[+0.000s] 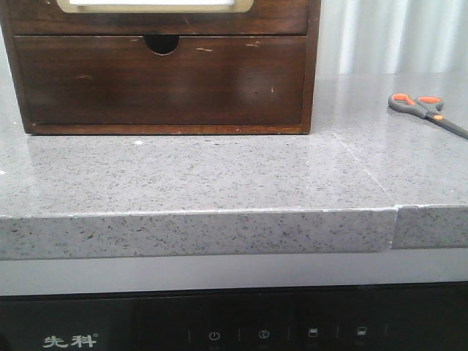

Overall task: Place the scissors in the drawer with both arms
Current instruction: 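Grasp the white drawer handle with the left gripper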

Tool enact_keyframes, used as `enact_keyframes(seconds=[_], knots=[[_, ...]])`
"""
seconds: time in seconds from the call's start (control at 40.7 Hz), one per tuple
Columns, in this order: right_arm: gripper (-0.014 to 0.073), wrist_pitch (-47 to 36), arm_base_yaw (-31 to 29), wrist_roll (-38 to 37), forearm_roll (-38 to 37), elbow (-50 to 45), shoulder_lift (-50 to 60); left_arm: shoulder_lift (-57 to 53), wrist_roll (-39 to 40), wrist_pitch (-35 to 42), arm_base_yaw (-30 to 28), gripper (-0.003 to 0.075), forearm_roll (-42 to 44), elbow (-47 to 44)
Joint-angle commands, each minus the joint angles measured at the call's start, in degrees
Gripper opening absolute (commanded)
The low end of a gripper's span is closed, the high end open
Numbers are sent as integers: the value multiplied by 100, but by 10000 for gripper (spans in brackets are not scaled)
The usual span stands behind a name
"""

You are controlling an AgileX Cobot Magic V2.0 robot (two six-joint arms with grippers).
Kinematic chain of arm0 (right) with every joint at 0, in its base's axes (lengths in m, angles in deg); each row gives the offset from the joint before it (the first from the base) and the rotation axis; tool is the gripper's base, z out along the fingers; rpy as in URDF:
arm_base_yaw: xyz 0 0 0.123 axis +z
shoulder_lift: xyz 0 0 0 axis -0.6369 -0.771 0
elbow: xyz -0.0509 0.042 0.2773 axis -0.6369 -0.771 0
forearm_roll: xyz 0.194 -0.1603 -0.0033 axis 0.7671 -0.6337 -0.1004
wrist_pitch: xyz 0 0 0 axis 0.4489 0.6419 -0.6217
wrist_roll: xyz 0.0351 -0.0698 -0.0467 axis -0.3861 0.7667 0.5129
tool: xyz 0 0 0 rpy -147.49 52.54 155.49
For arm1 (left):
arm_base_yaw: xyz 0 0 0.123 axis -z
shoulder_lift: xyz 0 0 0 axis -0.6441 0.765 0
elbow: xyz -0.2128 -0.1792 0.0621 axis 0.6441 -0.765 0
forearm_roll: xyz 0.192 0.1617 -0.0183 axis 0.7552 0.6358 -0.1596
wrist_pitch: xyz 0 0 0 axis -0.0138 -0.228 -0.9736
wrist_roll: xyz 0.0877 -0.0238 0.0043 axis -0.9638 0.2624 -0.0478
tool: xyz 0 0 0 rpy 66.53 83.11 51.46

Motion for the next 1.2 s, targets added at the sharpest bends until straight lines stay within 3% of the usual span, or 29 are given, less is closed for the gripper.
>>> enact_keyframes(seconds=[0.0,0.123,0.344,0.664,1.18], knots=[[594,-389,-12,53,-128,146,-40,396,-200,539,-6,584,-1279,165],[594,-389,-12,53,-128,146,-40,963,-978,572,-6,584,-2874,165],[594,-389,-12,53,-128,146,-40,1842,-3112,197,-6,584,-5898,165],[594,-389,-12,53,-128,146,-40,2643,-4763,-370,-6,579,-8112,188],[594,-384,-12,53,-128,146,-40,3818,-4931,-1201,-6,306,-8257,1003]])
